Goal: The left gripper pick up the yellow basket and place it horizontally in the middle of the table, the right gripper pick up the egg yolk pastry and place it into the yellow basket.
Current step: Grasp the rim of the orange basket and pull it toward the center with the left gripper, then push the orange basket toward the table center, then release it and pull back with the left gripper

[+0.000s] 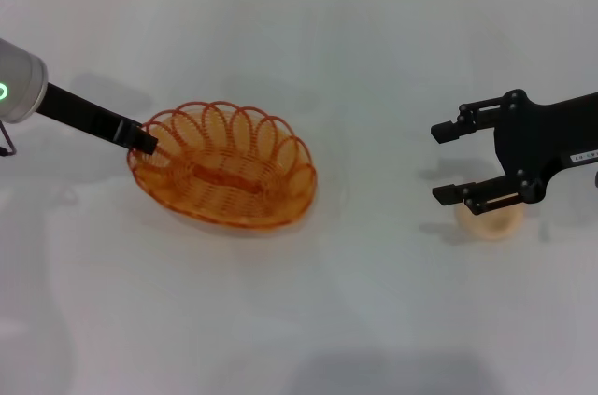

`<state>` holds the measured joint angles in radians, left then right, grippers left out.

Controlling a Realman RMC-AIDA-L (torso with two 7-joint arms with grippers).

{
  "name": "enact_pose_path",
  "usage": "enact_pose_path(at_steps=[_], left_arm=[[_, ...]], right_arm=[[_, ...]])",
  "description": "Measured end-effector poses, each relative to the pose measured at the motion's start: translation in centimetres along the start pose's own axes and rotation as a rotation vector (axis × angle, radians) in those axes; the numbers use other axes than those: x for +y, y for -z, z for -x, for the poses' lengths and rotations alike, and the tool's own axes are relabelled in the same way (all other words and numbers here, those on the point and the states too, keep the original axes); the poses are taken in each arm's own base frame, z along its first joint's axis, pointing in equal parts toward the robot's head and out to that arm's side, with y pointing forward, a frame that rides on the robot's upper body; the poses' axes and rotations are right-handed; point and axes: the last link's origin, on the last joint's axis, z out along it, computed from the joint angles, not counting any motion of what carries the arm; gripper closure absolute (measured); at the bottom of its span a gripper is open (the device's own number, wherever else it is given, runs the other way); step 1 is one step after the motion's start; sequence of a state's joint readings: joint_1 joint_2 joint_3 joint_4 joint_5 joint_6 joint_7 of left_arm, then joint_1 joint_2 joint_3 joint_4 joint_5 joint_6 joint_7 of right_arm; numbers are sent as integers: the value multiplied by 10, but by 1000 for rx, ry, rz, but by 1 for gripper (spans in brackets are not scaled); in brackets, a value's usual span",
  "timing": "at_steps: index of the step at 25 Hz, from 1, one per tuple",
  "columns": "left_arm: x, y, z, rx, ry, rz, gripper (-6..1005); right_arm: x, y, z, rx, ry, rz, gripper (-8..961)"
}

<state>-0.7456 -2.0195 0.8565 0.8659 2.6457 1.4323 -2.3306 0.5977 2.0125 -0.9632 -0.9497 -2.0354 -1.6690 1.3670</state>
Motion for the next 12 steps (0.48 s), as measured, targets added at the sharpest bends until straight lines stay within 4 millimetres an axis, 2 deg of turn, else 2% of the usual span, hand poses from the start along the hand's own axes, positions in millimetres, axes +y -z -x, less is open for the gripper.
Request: enact_pose_path(at_steps=[7, 12], left_arm=[[20, 7, 7, 2, 83, 73, 913], [38, 10, 2, 70, 173, 174, 923]], right_arm=[[-3, 2, -3, 7, 19, -39, 244], [-6, 3, -6, 5, 25, -66, 245]])
